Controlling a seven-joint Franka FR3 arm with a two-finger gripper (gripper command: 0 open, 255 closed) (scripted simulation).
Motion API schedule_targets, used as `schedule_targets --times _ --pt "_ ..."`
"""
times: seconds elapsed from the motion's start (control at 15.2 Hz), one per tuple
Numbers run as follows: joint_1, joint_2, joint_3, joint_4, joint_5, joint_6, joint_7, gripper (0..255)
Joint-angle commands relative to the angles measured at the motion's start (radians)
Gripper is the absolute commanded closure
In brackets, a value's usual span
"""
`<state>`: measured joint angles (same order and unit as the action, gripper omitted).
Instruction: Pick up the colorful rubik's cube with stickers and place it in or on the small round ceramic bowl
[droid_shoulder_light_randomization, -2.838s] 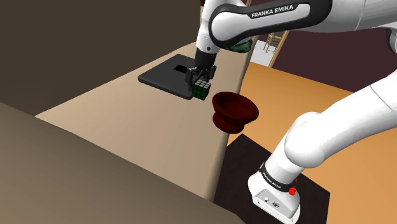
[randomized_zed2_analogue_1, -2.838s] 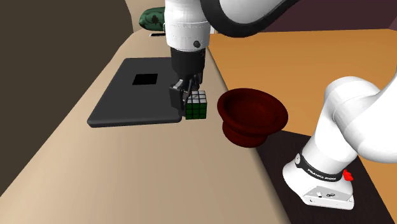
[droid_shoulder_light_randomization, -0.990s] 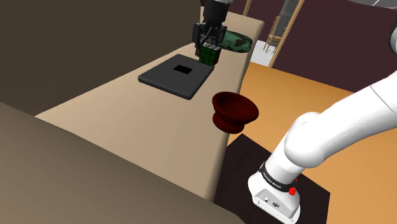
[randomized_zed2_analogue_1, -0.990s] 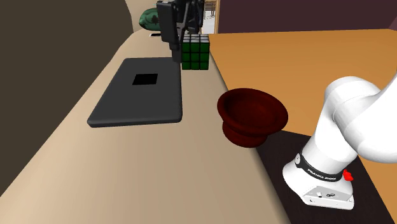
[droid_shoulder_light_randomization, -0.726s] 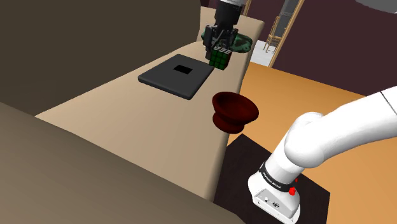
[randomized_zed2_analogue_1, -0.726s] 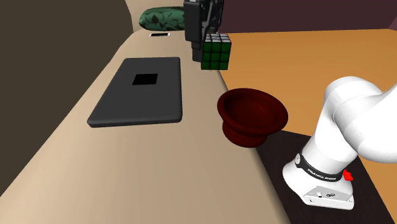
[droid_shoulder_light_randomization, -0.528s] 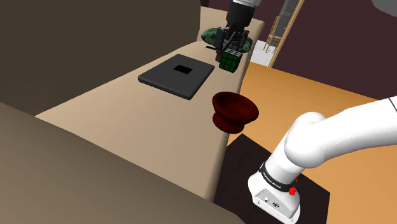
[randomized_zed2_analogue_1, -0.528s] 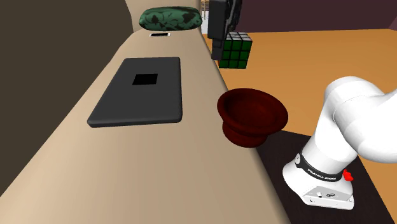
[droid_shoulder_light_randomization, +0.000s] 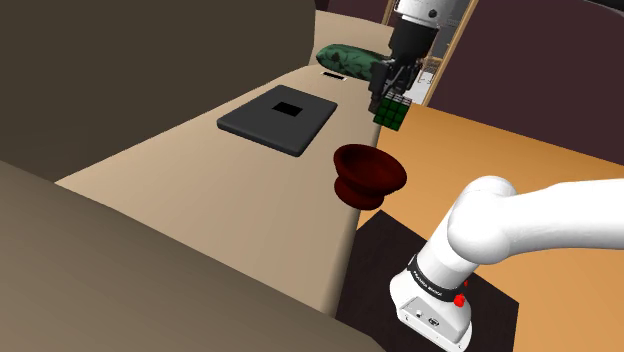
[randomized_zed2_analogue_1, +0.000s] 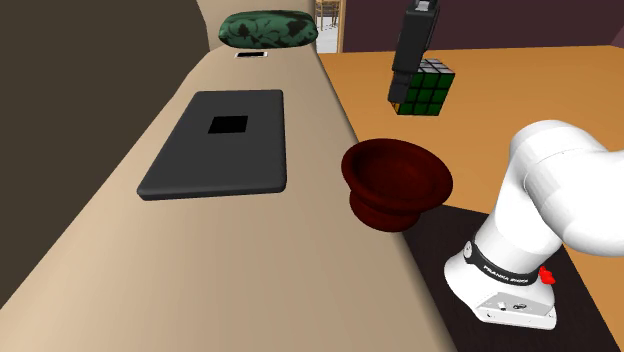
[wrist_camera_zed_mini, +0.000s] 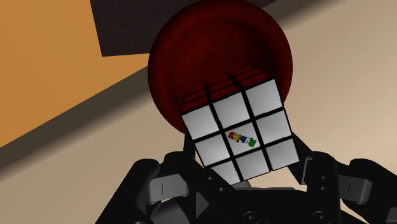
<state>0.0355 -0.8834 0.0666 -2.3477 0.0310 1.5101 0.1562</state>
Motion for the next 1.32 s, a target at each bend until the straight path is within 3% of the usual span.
schedule_targets --times 0.0,0.66,1.12,1.19,1.25 --pt "0.001 -0.016 -0.001 -0.035 0.0 0.019 -0.001 255" --pt "0.004 -0.057 0.004 -0.186 0.006 0.129 0.0 255" --pt "0.004 -0.057 0.004 -0.186 0.006 0.13 0.0 255" --pt "0.004 -0.057 0.004 -0.186 0.006 0.13 0.0 0" --pt "0.004 -0.057 0.004 -0.186 0.006 0.13 0.0 0"
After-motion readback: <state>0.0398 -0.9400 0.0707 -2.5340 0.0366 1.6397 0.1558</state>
